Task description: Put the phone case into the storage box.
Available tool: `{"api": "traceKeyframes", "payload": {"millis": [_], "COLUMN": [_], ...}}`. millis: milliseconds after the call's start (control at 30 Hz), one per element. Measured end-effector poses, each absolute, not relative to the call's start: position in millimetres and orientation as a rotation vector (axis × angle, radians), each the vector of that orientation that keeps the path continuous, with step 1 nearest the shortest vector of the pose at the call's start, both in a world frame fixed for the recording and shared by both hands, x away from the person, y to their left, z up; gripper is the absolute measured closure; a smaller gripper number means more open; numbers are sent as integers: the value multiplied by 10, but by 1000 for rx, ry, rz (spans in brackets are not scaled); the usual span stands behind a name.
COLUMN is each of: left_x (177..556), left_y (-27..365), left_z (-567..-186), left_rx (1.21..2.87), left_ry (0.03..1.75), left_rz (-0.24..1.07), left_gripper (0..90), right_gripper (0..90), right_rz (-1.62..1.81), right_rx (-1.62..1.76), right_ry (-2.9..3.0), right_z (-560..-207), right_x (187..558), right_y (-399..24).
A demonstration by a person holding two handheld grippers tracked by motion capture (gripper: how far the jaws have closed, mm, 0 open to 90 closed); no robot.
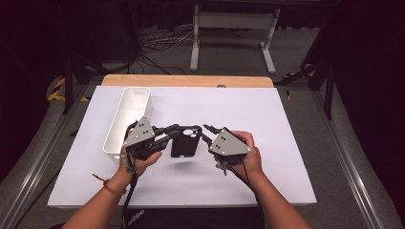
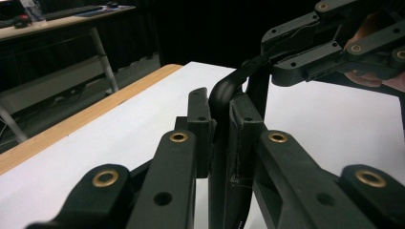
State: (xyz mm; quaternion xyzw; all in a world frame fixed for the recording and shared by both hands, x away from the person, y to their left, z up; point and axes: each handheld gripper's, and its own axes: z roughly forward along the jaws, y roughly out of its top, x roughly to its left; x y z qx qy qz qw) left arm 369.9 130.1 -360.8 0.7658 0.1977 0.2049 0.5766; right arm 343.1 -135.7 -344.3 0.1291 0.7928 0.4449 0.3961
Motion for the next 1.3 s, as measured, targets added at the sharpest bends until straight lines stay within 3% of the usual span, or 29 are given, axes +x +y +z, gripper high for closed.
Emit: {"api": "traceKeyframes", "payload": {"millis": [367, 1000, 1300], "left_x": [3723, 3715, 3714], "left_y": [1345, 1414, 1456], "left_z": [-3604, -3554, -3525], "left_rx": [1773, 1753, 1733], "left_ry": [461, 457, 456], "left_rz": [479, 480, 483], "left_gripper": [820, 820, 820], "right_gripper": [610, 204, 165], "right_rz": [1203, 1286, 1290], "right_rx": [411, 570, 601], "right_ry": [2014, 1971, 1966], "right_z": [-3445, -3555, -3666], "right_x": [3494, 3577, 3550], "right_y": [-1427, -1694, -1763]}}
